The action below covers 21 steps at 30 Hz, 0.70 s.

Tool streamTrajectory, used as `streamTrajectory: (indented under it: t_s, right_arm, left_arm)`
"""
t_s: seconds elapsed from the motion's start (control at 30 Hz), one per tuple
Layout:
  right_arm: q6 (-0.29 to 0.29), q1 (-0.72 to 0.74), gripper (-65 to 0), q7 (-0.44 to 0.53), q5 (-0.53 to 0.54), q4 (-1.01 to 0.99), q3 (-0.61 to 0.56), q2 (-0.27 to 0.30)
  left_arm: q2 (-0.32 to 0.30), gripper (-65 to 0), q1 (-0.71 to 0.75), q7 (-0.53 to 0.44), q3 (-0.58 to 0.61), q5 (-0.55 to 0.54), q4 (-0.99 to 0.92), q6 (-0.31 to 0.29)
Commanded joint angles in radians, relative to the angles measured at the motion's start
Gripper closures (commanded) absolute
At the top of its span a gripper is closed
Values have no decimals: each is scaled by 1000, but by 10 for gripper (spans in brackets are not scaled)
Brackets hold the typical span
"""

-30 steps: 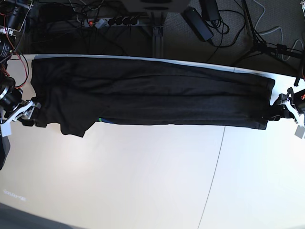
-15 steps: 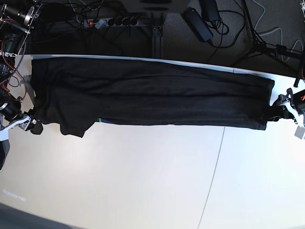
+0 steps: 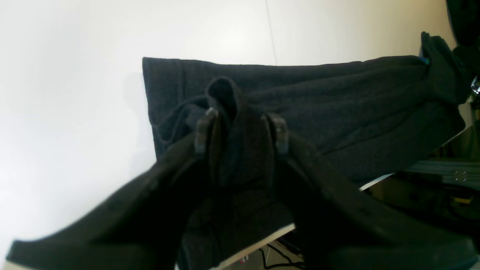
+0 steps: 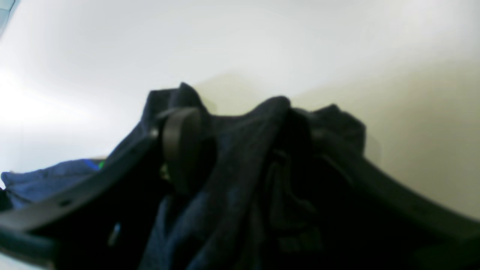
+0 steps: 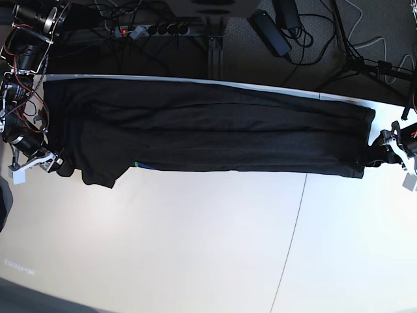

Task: Fold the T-shirt properly
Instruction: 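Lower the folded strip onto the table, holding both ends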

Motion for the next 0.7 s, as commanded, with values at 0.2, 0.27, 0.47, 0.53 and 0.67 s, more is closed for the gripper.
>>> streamTrajectory:
  t_s: [0.2,0.27,0.47,0.53,0.67]
  right_arm:
    - [82,37,-356,15,19,22,6,22]
    - [82,51,-356,14,19,22,6,22]
    - [82,90,-355,-26,20,22,-2,22]
    - [82,92,-355,-37,21,22,-11,21]
    - [82,91,-355,-45,20,22,-37,21]
  left_arm:
    - [-25,-217,-14,-8,-10,-21,13,-19]
    - [-25,-217,-14,-8,-10,-21,13,-19]
    - [-25,-217,-14,-13,-10,-21,13,-19]
    - [-25,-217,-14,-16,-10,-21,13,-19]
    - [-25,-218,-14,-19,-10,-21,13,-19]
